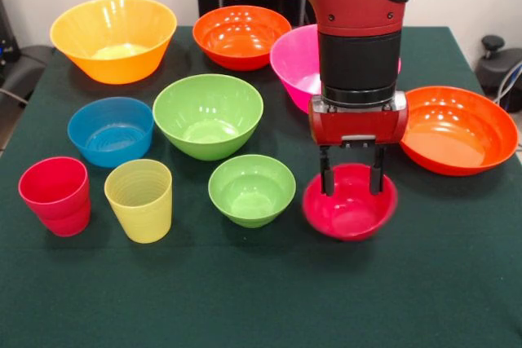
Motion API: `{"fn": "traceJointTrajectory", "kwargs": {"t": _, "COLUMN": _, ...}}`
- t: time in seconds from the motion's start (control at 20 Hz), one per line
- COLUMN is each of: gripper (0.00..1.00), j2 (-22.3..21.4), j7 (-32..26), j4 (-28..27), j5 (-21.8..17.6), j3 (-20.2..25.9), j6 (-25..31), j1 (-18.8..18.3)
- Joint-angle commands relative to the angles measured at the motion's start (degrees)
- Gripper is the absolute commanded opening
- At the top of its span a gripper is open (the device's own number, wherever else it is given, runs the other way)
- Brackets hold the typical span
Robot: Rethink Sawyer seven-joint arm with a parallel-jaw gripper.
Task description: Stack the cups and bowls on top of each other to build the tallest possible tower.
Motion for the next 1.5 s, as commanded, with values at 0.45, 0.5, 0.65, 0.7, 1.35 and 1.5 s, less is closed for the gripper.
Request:
{"fn": "traceJointTrajectory", "kwargs": {"t": 0.45, "gripper": 1.0, "j2": 7.45, "j7": 5.11, "j4": -1.98, "j5": -2.75, "j3": -0.19, "j6": -1.73, "j1": 0.42}}
{"fn": "traceJointTrajectory", "kwargs": {"t": 0.5, "gripper": 1.0, "j2": 7.88, "j7": 5.32, "j4": -1.79, "j5": -2.71, "j3": -0.24, "j6": -2.08, "j1": 0.4}}
{"fn": "traceJointTrajectory", "kwargs": {"t": 0.65, "gripper": 1.0, "j2": 8.33, "j7": 5.39, "j4": -1.18, "j5": -2.7, "j3": -0.01, "j6": -2.74, "j1": 0.04}}
{"fn": "traceJointTrajectory", "kwargs": {"t": 0.7, "gripper": 1.0, "j2": 8.57, "j7": 5.24, "j4": -1.02, "j5": -2.75, "j3": 0.53, "j6": -3.12, "j1": -0.29}}
{"fn": "traceJointTrajectory", "kwargs": {"t": 1.35, "gripper": 1.0, "j2": 7.2, "j7": 4.6, "j4": -3.33, "j5": -1.29, "j3": -0.44, "j6": 2.25, "j1": 0.61}}
{"fn": "traceJointTrajectory", "kwargs": {"t": 1.5, "gripper": 1.0, "j2": 6.23, "j7": 4.36, "j4": -3.51, "j5": -0.98, "j3": -0.25, "j6": 3.82, "j1": 0.87}}
